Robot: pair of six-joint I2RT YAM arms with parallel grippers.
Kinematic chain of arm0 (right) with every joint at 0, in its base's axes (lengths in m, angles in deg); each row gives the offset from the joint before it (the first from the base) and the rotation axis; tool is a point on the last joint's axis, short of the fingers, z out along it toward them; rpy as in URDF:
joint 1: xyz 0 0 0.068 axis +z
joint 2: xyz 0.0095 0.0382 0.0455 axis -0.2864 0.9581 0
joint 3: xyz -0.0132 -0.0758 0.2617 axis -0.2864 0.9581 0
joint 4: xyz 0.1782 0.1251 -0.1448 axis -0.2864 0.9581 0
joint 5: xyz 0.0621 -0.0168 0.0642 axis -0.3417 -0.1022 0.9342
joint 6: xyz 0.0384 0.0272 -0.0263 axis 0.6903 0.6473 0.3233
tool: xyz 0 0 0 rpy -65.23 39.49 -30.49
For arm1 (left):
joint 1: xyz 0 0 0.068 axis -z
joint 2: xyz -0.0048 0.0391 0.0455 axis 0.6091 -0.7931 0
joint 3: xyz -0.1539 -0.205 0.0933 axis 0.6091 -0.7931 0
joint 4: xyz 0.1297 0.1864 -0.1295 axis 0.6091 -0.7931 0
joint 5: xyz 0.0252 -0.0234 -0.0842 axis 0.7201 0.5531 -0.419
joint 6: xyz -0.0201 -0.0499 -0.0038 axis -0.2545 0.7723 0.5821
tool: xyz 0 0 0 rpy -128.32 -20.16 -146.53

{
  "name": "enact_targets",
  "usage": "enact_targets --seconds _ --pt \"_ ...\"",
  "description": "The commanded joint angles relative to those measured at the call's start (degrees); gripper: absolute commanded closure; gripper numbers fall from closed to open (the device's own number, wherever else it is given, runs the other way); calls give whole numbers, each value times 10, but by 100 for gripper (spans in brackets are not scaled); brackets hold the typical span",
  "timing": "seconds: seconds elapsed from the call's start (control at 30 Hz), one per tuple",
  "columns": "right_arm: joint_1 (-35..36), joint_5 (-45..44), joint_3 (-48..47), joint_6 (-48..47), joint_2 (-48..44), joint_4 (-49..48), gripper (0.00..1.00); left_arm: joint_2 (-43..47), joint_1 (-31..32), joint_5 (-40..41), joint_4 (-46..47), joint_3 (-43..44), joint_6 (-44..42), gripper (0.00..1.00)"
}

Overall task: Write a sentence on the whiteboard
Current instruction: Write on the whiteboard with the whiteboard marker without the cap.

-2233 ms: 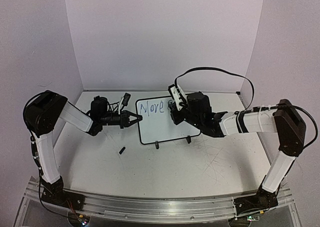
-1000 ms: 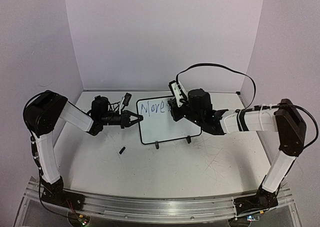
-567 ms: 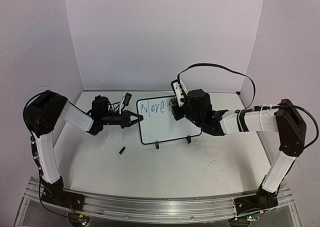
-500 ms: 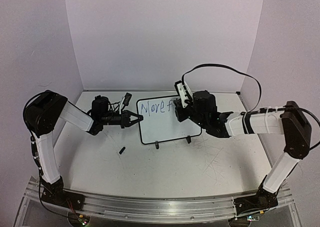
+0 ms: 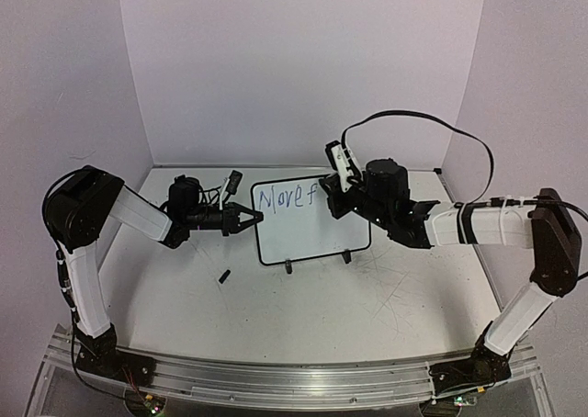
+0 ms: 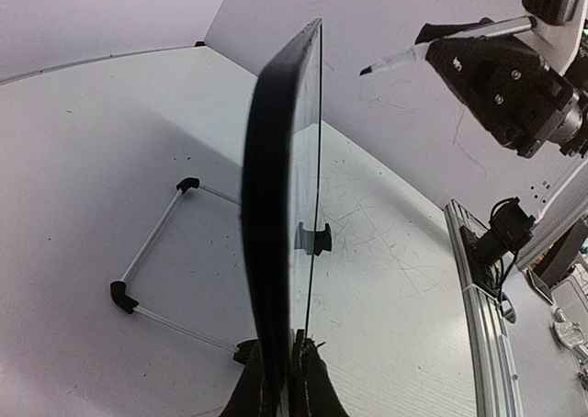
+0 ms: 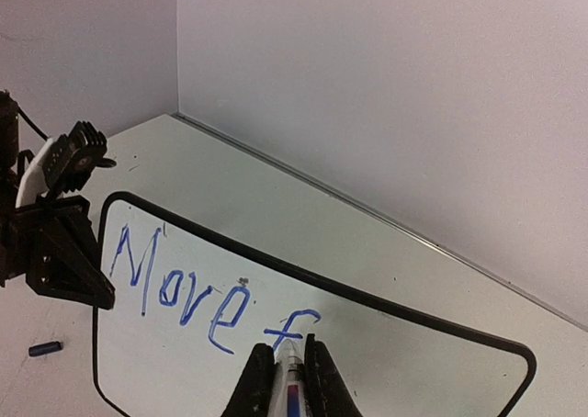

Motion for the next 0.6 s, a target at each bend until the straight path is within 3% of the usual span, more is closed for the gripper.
enact_targets --seconds 0.0,0.57 --pt "0 -2 -21 -10 10 10 100 2 -1 75 -45 2 -52 100" --pt "17 -9 -26 -1 32 5 100 7 -1 79 -51 3 -53 100"
